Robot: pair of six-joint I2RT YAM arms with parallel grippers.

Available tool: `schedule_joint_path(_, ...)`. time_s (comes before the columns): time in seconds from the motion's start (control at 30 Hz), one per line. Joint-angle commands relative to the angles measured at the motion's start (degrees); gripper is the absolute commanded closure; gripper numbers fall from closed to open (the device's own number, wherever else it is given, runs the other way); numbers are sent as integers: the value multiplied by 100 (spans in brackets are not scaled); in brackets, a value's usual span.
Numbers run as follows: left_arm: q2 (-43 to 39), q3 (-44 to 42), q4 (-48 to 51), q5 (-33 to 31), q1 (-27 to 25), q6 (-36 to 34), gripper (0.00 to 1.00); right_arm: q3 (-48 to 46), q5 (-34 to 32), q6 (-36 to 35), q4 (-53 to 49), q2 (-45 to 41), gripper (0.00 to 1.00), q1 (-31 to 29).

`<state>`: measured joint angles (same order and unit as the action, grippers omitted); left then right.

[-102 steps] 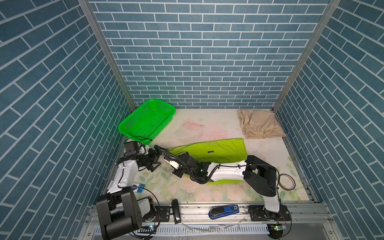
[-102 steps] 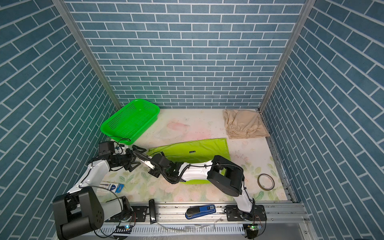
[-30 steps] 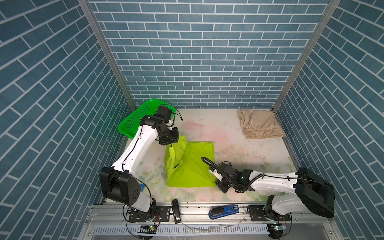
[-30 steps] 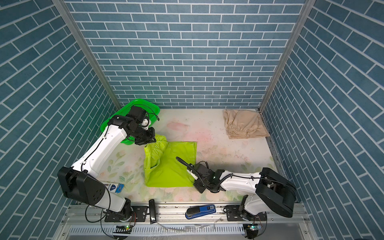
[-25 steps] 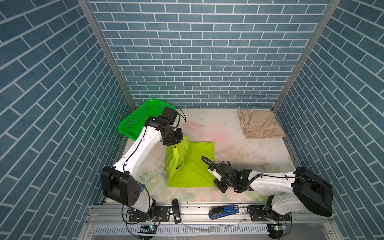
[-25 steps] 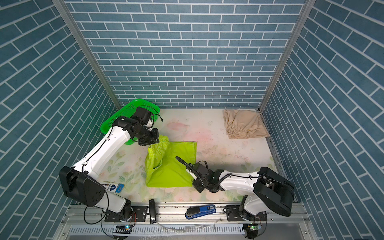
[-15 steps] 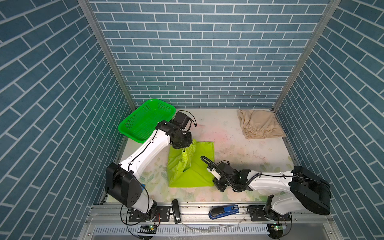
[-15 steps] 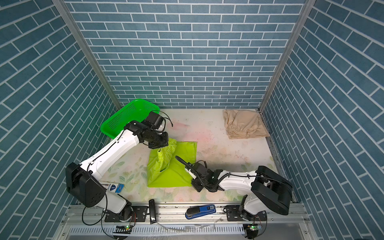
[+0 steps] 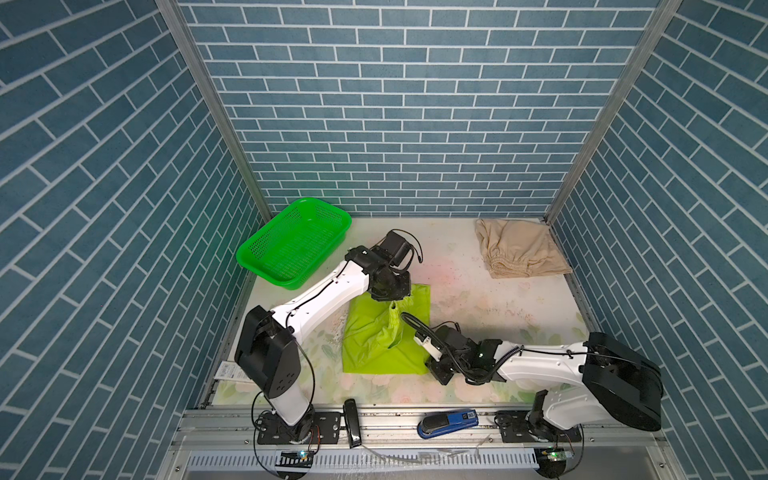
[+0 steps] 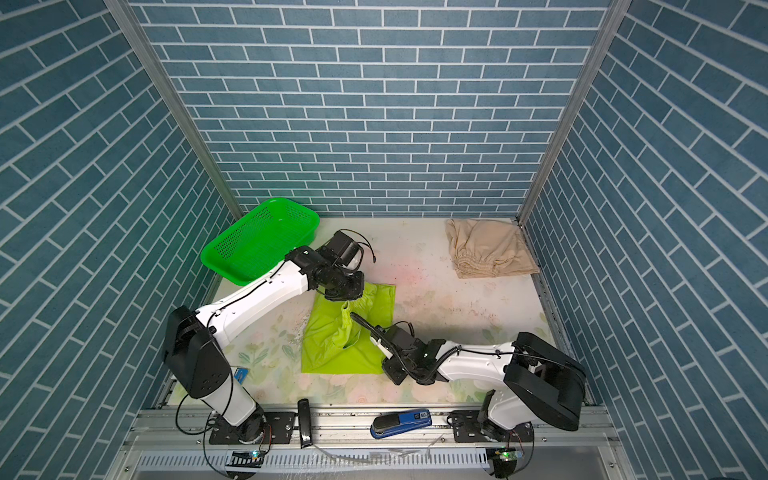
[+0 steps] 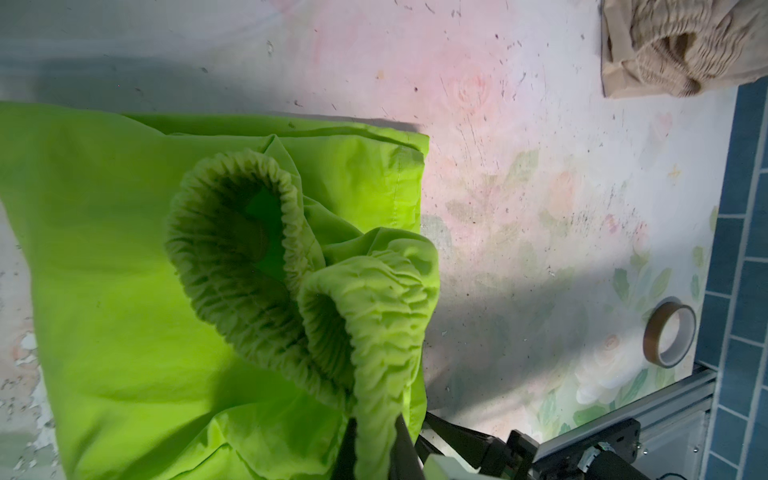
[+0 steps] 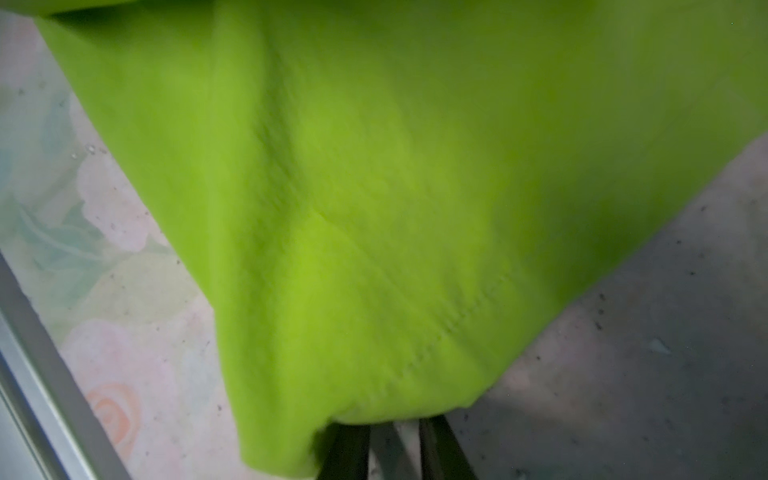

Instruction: Fold and stack the shorts

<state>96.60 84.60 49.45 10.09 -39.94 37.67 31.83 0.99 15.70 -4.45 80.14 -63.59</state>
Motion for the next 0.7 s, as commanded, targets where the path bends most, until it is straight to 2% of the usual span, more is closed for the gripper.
schedule_joint_path(0.0, 134, -82, -101, 11, -301, -202, 91, 57, -190, 330, -772, -539, 63, 21)
schedule_joint_path(0.13, 241, -119, -78, -3, -427, -328, 34, 202, -334, 526, -1420, -1521, 52, 93)
schedule_joint_path(0.17, 244, -79, -39, -34, -432, -368, 9, 246, -337, 562, -1581, -1754, 51, 122)
schedule_joint_path(0.2, 238, 1, 19, -68, -427, -436, 0, 293, -369, 597, -1779, -2010, 51, 132)
schedule_joint_path(0.33, 242, 654, 548, -348, -402, -739, 0, 601, -398, 632, -2505, -2734, 49, 157)
schedule_joint_path(0.47, 143, 1197, 1359, -840, -195, -926, 0, 1028, -229, 503, -2734, -2598, 52, 162)
schedule_joint_path(0.57, -328, 710, 1330, -1009, 149, -966, 0, 1287, 70, 481, -2421, -2057, 53, 148)
schedule_joint_path(0.67, -1059, -403, 738, -781, 545, -907, 0, 1308, 124, 702, -2133, -1463, 54, 152)
